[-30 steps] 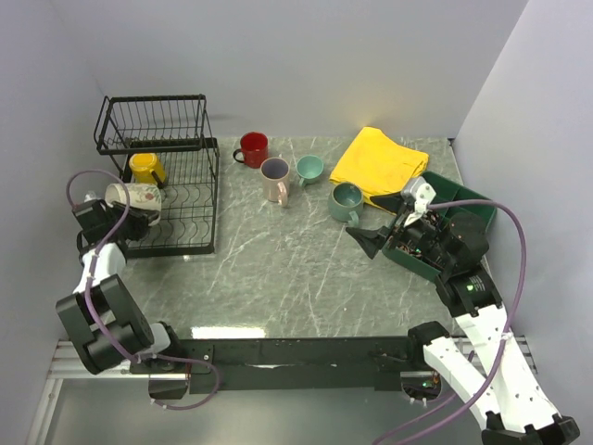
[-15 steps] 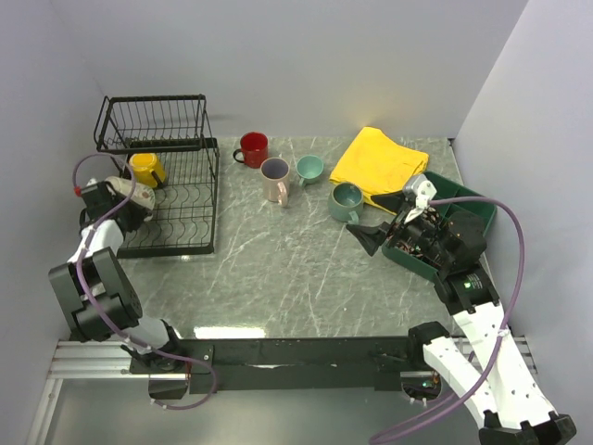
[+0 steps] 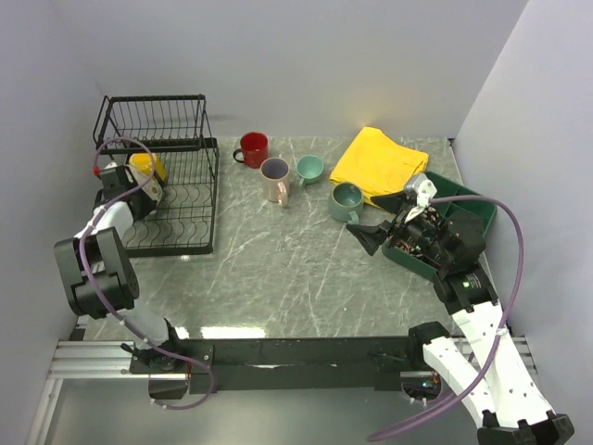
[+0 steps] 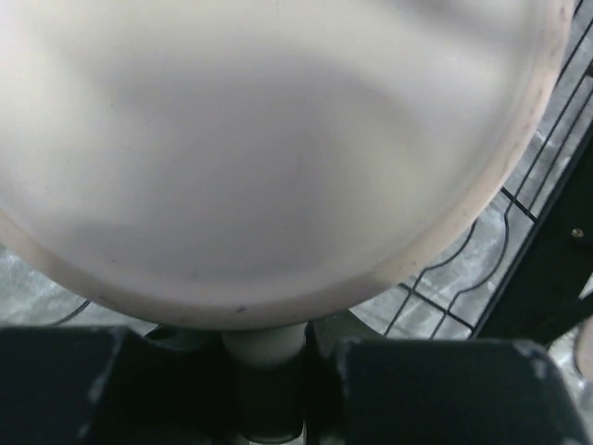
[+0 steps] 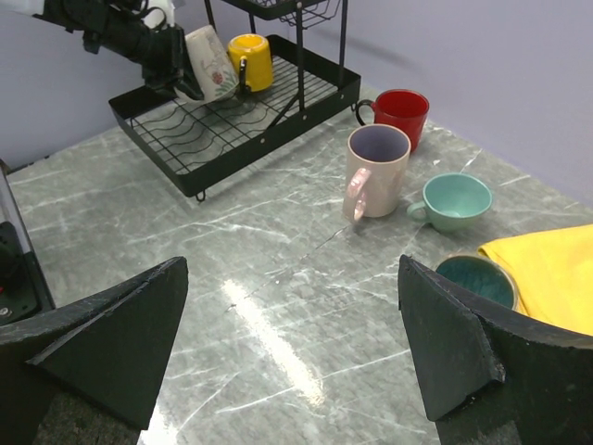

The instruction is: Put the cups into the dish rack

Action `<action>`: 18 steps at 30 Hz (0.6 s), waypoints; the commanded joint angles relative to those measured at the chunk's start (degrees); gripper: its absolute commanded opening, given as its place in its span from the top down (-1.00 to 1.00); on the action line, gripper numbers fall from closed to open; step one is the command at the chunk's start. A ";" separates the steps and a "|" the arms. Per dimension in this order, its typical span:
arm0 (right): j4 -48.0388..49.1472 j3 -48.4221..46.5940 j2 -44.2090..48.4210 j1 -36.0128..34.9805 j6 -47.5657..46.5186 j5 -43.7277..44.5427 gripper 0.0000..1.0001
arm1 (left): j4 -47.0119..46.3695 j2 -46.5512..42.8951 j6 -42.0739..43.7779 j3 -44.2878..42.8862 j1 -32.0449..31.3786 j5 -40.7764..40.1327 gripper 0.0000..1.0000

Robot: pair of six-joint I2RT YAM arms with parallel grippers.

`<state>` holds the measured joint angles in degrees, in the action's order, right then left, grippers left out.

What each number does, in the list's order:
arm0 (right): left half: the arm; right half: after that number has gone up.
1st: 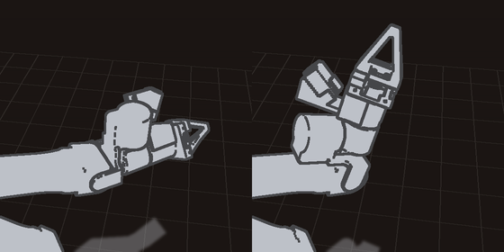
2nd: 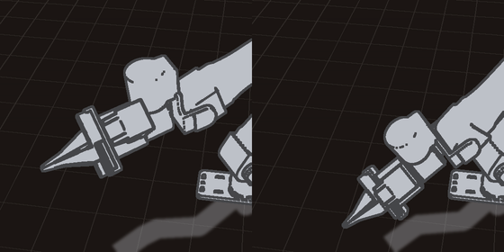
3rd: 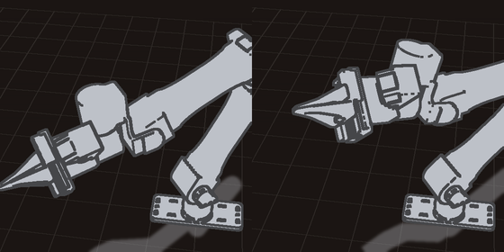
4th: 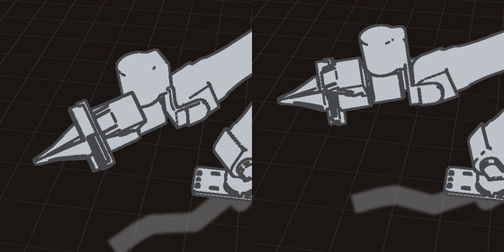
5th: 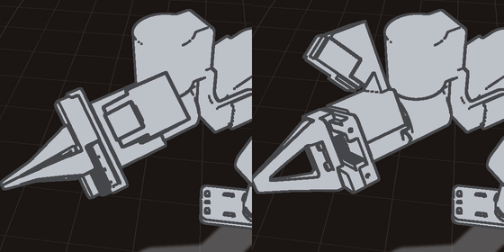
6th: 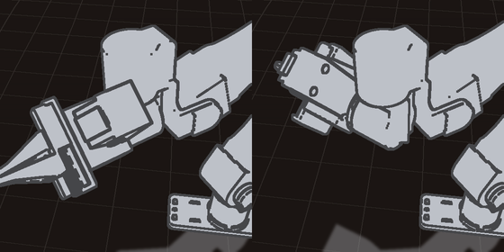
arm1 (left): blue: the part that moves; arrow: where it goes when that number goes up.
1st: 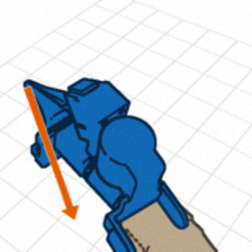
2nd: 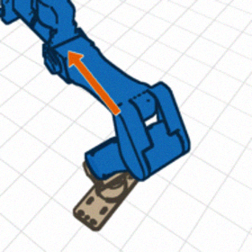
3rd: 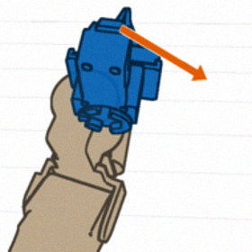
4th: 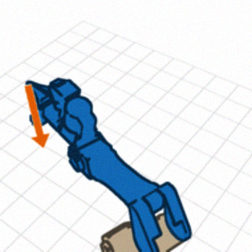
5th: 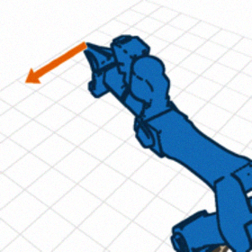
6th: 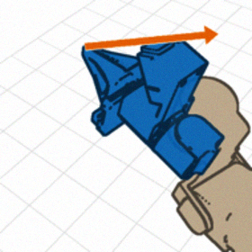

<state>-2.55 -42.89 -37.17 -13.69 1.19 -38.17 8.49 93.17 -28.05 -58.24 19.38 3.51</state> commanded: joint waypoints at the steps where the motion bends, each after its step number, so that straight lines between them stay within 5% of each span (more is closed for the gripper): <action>1: 2.37 0.18 0.08 0.68 1.18 -0.59 -1.00 | -5.68 0.52 2.65 -4.95 -1.44 -6.40 0.97; 12: 4.04 0.62 -0.01 1.21 2.50 -1.29 -1.00 | -4.10 4.57 4.32 -6.45 -2.50 -12.38 0.66; 18: 4.57 0.62 0.08 1.74 3.12 -1.55 -1.00 | -3.83 6.15 3.80 -6.80 -3.47 -14.32 0.22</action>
<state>-1.08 -42.61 -37.30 -12.69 3.38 -39.07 8.03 98.83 -24.03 -62.46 15.59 -6.37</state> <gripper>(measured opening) 0.998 0.333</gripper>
